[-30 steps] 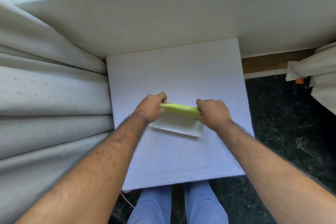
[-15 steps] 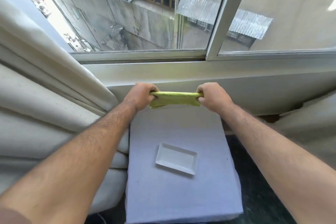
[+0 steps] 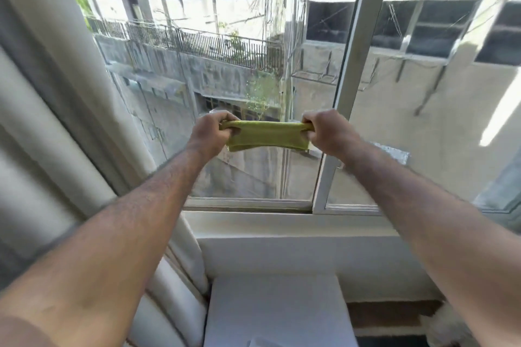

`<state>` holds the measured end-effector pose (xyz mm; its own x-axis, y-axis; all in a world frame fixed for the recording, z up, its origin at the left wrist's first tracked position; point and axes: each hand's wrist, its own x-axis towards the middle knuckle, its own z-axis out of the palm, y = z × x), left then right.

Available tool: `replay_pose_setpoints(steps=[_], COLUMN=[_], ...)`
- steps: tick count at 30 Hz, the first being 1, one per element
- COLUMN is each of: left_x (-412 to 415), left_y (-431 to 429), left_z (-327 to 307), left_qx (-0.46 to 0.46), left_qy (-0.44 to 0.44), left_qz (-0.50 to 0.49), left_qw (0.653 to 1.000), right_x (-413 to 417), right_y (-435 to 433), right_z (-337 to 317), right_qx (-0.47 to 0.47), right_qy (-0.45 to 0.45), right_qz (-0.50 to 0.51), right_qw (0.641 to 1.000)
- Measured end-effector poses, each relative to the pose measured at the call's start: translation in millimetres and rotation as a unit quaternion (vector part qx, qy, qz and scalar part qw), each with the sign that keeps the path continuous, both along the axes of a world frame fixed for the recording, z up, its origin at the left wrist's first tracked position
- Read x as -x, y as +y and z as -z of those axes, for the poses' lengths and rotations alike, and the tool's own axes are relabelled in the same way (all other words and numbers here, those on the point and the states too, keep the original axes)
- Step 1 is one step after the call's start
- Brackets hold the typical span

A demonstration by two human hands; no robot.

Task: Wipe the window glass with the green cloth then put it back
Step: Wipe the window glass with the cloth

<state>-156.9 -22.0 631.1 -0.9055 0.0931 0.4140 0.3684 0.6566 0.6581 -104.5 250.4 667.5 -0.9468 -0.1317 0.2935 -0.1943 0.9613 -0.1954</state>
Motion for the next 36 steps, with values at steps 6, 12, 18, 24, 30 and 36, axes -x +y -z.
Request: replay_pose_setpoints(steps=[6, 12, 18, 24, 30, 36], left_x=[3, -3, 10, 46, 84, 116], left_y=[-5, -3, -19, -44, -35, -22], left_z=[-113, -196, -253, -285, -299, -286], left_qx=[-0.033, -0.104, -0.134, -0.003, 0.082, 0.064], left_qy=[0.133, 0.26, 0.316, 0.339, 0.371, 0.412], left_qz=[-0.047, -0.087, -0.106, -0.111, -0.172, -0.233], left_qw=[0.989, 0.956, 0.933, 0.934, 0.909, 0.878], right_x=[9, 16, 24, 67, 118, 156], right_y=[-7, -21, -12, 43, 68, 80], right_z=[-115, -190, -212, -245, -239, -219], right_qx=[-0.029, -0.002, -0.15, -0.091, -0.035, -0.061], right_qy=[0.132, 0.234, 0.332, 0.407, 0.396, 0.476], right_qz=[-0.033, -0.056, -0.126, 0.058, 0.108, 0.112], right_qw=[0.99, 0.971, 0.923, 0.907, 0.911, 0.87])
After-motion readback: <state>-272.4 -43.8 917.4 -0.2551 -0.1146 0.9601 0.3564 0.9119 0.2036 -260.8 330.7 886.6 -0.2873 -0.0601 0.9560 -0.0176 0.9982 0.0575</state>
